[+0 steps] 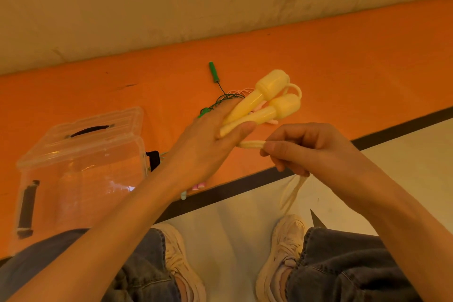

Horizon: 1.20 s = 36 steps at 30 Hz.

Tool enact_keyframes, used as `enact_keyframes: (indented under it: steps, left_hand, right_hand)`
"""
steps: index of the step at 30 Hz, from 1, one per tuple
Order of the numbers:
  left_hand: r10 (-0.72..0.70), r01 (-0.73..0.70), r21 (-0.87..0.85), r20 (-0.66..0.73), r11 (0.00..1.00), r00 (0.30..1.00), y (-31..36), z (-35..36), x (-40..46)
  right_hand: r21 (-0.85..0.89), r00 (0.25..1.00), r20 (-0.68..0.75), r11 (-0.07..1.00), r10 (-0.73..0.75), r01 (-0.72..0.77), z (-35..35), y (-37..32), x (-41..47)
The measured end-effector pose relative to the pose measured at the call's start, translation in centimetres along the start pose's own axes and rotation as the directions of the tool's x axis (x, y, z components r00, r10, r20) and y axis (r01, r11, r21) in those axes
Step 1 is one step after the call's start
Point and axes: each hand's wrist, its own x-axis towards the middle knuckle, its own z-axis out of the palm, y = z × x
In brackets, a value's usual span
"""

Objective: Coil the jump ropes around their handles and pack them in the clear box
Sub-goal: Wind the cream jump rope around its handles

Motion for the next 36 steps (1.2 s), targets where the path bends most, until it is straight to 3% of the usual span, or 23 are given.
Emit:
enact_keyframes:
  steps: [9,12,14,17,23,27,32,36]
  left_hand:
    - [0.101,-0.114,0.187,0.078,0.976,0.992,0.0,0.0,-0.6]
    - [0.052,-0.086,0.265,0.132,0.960,0.990,0.5,0.2,-0.9]
    - [0.024,-0.084,0.427,0.146,0.900,0.989,0.5,0.6,-1.0]
    - [0.114,-0.147,0.557,0.094,0.817,0.989,0.0,1.0,-1.2]
    - [0.166,-0.185,0.552,0.084,0.813,0.982,-0.5,1.0,-1.2]
    - [0.118,-0.191,0.564,0.164,0.804,0.979,-0.4,1.1,-1.5]
    - [0.105,-0.231,0.571,0.245,0.788,0.964,0.3,1.1,-1.8]
    - [0.085,-0.287,0.634,0.329,0.718,0.940,0.9,2.1,-2.2]
  right_hand:
    - [0.014,0.999,-0.043,0.999,0.032,-0.031,-0.5,-0.1,0.0]
    - [0.029,0.997,-0.058,0.999,0.048,-0.046,-0.7,0.0,0.0]
    - [0.024,0.998,-0.041,0.999,0.048,-0.047,-0.6,0.2,0.1]
    - [0.002,0.999,0.021,1.000,0.026,-0.026,-0.2,0.2,0.0]
    - [-0.190,0.990,0.123,0.978,-0.067,0.090,-0.7,-0.5,-0.4]
    - [-0.372,0.994,0.016,0.922,-0.105,0.103,-3.3,-0.6,-1.0]
    - [-0.392,0.973,-0.033,0.898,-0.230,0.199,-5.1,-0.8,-1.0]
    - [-0.379,0.957,-0.068,0.894,-0.283,0.238,-4.1,-1.5,0.2]
